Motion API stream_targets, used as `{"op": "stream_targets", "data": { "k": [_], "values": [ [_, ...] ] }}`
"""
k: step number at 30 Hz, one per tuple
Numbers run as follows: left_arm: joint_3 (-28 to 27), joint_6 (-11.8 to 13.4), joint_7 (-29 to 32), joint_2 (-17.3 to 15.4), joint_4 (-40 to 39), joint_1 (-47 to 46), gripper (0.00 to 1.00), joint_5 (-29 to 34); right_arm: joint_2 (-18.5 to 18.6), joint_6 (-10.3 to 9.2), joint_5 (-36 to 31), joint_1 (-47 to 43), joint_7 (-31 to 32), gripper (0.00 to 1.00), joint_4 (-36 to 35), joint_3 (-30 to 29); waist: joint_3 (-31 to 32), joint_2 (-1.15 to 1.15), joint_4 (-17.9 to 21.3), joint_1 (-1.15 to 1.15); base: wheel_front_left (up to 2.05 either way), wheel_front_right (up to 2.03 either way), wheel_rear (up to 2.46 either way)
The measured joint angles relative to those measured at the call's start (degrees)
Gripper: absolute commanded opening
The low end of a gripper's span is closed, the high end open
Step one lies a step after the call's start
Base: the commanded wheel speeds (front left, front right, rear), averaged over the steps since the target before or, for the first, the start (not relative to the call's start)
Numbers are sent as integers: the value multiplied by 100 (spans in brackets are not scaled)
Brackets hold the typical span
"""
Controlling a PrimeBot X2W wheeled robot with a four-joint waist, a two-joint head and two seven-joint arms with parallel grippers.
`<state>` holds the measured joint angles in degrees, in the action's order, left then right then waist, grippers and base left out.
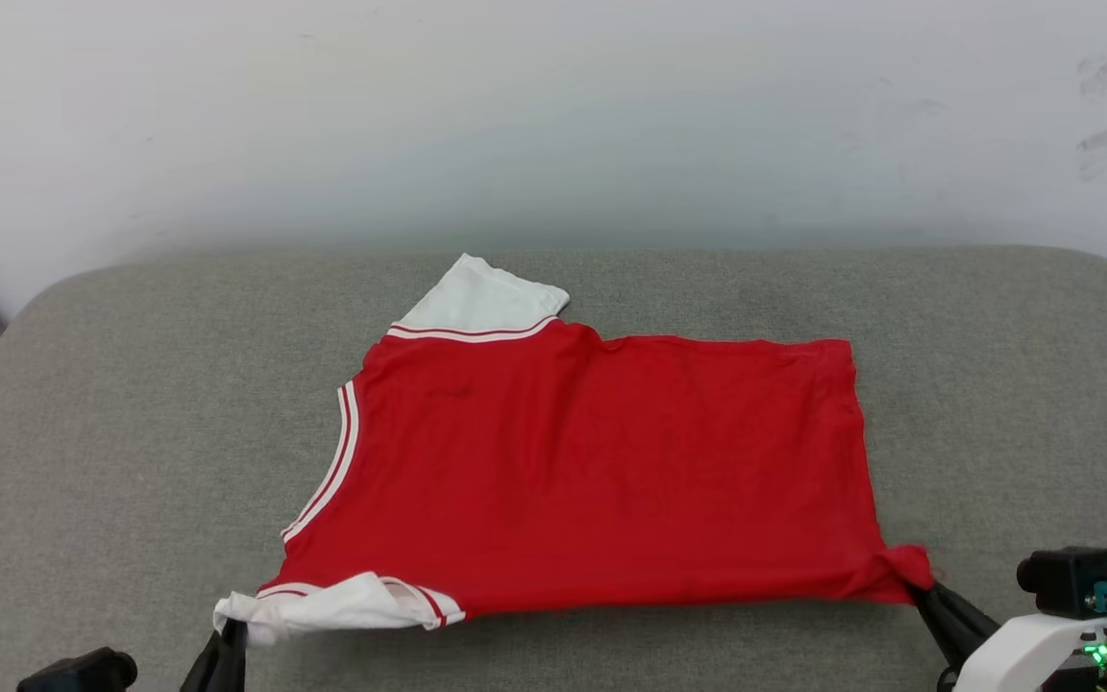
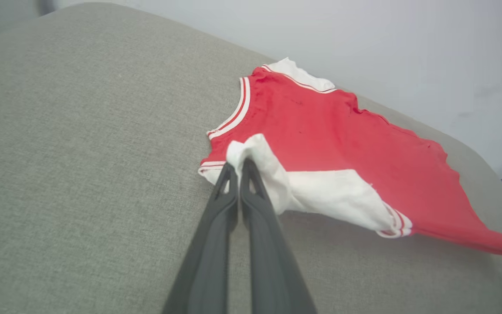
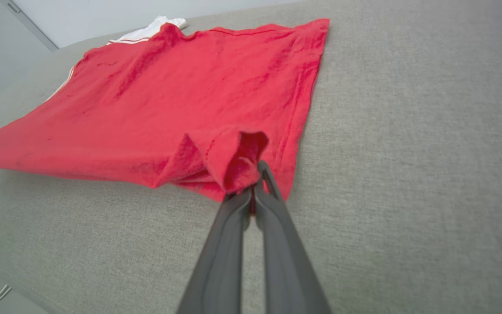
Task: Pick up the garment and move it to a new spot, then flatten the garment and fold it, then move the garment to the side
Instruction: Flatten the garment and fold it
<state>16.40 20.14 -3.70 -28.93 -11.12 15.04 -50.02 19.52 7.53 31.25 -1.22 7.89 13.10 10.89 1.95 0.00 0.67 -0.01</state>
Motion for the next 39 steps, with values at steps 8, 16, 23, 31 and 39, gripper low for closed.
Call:
{"op": "stream_targets", "data": {
  "k": [8, 16, 23, 31, 39],
  "values": [
    [141, -356, 109, -19, 339, -1013, 0, 82, -364, 0, -513, 164, 866, 0, -521, -472, -216, 0, -3, 1, 0, 0, 0],
    [287, -966, 46, 292, 1571, -2436, 0, 78, -456, -1, -717, 949, 1158, 0, -278, -503, -817, 0, 11, 2, 0, 0, 0],
    [416, -1376, 85, 502, 2751, -3278, 0, 13, -441, -1, -775, 1584, 1104, 0, 237, -247, -1396, 0, 54, 3, 0, 0, 0],
    [559, -1802, 260, 733, 3885, -3830, 22, -157, -433, -1, -771, 2113, 835, 24, 1020, 52, -1793, 0, 95, 3, 0, 0, 0],
    [463, -1967, 152, 703, 4335, -3969, 100, -265, -456, -2, -662, 2174, -143, 100, 1092, 249, -1592, 0, 130, 2, 0, 0, 0]
  ]
}}
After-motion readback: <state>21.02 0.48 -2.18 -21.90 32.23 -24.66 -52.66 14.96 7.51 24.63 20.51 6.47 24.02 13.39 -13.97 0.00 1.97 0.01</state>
